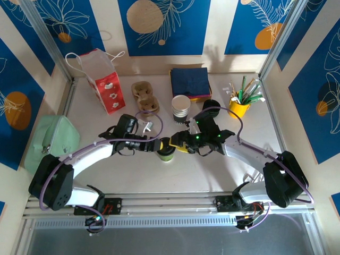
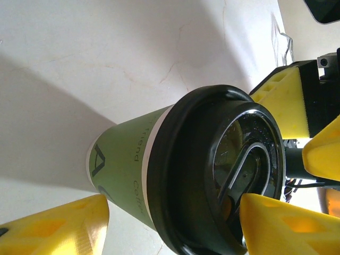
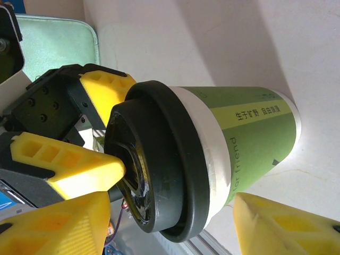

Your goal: Pack the takeout coffee

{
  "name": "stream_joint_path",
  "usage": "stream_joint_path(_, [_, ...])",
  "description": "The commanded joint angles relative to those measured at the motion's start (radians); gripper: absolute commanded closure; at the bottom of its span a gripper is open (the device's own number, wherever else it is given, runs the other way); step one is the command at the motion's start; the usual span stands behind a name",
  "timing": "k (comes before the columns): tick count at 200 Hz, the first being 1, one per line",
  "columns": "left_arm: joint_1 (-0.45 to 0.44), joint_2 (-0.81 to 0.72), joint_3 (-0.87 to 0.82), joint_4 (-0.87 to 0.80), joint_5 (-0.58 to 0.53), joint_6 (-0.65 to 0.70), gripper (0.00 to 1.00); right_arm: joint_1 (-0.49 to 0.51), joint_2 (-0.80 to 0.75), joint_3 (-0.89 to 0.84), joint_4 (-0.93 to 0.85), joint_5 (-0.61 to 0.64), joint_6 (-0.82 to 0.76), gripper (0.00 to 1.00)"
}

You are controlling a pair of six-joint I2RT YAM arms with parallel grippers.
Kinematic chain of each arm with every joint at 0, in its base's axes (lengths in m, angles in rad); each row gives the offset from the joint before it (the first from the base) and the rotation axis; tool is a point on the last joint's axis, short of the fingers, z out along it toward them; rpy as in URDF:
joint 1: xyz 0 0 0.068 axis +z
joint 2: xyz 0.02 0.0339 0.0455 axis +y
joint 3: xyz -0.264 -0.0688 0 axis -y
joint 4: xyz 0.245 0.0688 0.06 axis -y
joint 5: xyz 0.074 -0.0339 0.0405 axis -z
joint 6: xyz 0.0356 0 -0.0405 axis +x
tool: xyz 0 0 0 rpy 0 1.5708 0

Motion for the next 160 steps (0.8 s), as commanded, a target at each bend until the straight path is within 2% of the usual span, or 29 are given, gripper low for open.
stream_joint_path(1, [-0.01,0.014,0.021,-0.011,-0.006,0.031,0.35,0.007,0.016,-0.017,0.01,-0.016,0.013,0.38])
stream_joint_path(160, [-0.002,-0.054,0.049,-0.024,-0.037,0.019,0.32,-0.001,0.024,0.023,-0.045,0.004,-0.043,0.38])
